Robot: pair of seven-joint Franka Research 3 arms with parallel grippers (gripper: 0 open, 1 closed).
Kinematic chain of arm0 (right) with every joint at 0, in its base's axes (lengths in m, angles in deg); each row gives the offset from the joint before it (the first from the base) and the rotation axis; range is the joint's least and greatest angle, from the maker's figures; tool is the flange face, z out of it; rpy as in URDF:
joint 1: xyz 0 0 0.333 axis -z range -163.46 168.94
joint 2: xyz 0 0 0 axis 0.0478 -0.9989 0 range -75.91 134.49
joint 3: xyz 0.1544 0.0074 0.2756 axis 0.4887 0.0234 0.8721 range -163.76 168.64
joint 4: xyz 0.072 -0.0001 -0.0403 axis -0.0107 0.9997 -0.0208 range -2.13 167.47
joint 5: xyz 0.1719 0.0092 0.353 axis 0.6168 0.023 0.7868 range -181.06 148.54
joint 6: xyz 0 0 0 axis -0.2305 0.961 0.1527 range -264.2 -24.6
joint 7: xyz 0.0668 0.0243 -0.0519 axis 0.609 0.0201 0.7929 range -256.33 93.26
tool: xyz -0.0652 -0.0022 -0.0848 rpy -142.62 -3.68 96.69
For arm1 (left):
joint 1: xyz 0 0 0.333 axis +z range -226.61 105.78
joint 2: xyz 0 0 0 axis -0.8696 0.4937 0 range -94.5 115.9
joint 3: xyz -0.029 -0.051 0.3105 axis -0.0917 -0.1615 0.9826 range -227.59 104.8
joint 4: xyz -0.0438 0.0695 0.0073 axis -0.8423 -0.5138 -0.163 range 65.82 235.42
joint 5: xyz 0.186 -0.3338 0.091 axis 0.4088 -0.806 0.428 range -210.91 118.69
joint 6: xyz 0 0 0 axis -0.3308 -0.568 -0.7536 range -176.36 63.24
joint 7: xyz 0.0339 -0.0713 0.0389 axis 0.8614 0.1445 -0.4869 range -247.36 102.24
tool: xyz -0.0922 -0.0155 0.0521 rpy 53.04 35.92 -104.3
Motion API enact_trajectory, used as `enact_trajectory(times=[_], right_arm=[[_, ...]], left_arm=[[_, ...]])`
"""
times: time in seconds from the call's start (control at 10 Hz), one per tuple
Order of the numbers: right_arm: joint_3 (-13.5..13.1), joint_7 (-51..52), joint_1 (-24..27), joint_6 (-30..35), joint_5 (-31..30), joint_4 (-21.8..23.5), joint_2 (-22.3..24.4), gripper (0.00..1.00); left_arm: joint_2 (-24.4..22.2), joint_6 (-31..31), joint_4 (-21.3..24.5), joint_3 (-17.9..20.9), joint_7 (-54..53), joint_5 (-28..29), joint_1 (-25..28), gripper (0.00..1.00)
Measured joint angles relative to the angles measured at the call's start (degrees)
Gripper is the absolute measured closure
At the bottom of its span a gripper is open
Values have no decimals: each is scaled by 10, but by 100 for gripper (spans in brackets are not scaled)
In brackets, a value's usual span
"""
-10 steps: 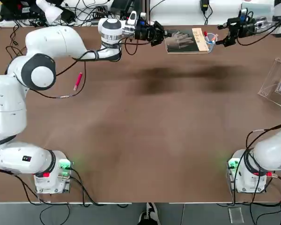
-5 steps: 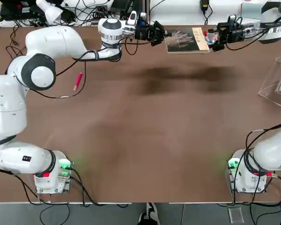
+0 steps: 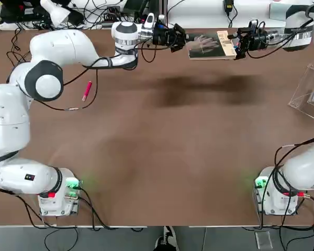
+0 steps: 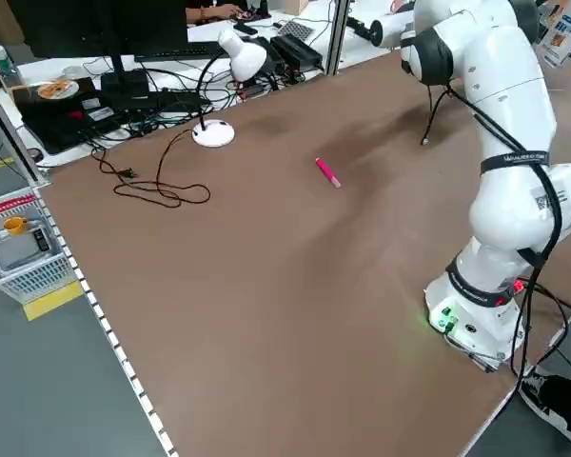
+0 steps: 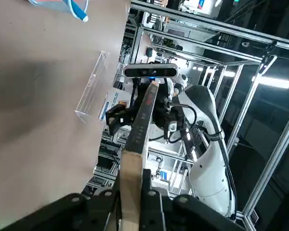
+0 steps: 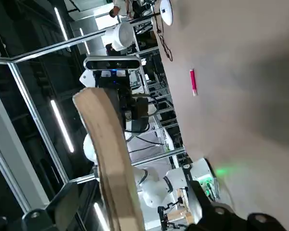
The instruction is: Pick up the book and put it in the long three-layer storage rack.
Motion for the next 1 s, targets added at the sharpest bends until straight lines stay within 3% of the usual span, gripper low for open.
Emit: enact_trajectory(times=[1.0], right_arm=[[18, -17, 1, 8, 0, 43, 16, 0]], left_arm=[[0, 0, -1, 0, 0, 0, 0, 99]])
